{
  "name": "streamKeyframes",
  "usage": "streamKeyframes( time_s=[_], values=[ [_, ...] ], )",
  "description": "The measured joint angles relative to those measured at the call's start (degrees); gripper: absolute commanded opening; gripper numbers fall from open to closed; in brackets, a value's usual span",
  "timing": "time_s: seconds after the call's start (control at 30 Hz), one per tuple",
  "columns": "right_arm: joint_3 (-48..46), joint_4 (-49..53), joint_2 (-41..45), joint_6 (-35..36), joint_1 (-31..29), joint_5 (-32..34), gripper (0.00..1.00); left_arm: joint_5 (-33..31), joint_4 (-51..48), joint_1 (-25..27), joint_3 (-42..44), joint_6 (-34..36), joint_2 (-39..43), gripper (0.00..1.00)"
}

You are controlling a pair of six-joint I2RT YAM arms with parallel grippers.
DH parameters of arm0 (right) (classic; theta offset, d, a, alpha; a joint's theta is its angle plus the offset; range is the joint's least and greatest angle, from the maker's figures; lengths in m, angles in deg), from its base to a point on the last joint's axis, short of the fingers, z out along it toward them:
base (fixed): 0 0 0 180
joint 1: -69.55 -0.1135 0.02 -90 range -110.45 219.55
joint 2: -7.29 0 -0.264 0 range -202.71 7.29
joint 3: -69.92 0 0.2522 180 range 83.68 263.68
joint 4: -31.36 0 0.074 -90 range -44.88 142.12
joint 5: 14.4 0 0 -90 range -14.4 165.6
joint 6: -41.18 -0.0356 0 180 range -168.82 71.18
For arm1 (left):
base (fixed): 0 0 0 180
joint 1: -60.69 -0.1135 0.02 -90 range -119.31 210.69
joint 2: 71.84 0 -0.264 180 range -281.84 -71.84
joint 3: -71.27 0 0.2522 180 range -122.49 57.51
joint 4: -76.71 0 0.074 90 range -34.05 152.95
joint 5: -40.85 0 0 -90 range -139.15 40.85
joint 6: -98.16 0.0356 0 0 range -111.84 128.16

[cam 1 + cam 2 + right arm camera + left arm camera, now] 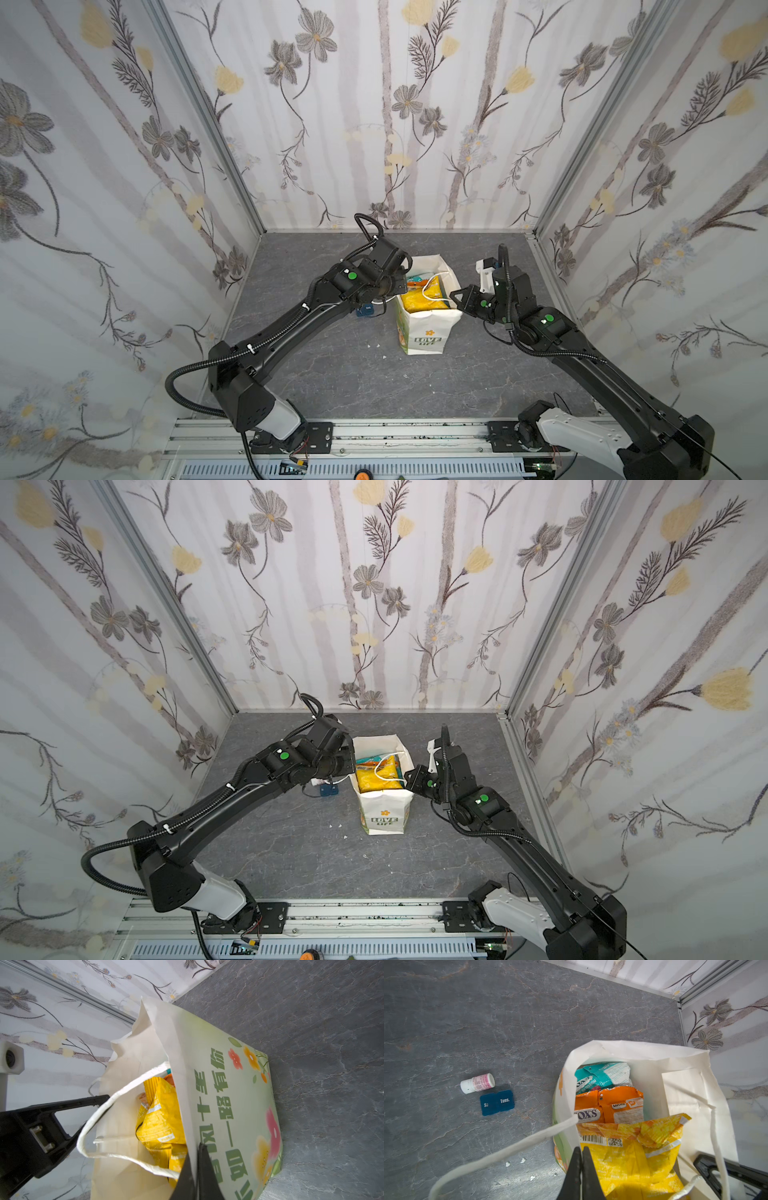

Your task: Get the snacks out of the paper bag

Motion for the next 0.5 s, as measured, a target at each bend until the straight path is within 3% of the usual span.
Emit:
streamKeyframes(
  time_s=[0.23, 0.5],
  values=[
    [-3.0, -4.7, 1.8, -2.4, -2.1, 3.8, 0.37, 1.1, 5.6, -1.4, 7.0, -0.4, 3.4, 0.24],
    [-0.8, -3.1, 5.1, -1.8, -2.2, 8.5, 0.6, 2.2, 7.7, -1.4, 7.5, 0.1, 6.5, 0.39]
  ],
)
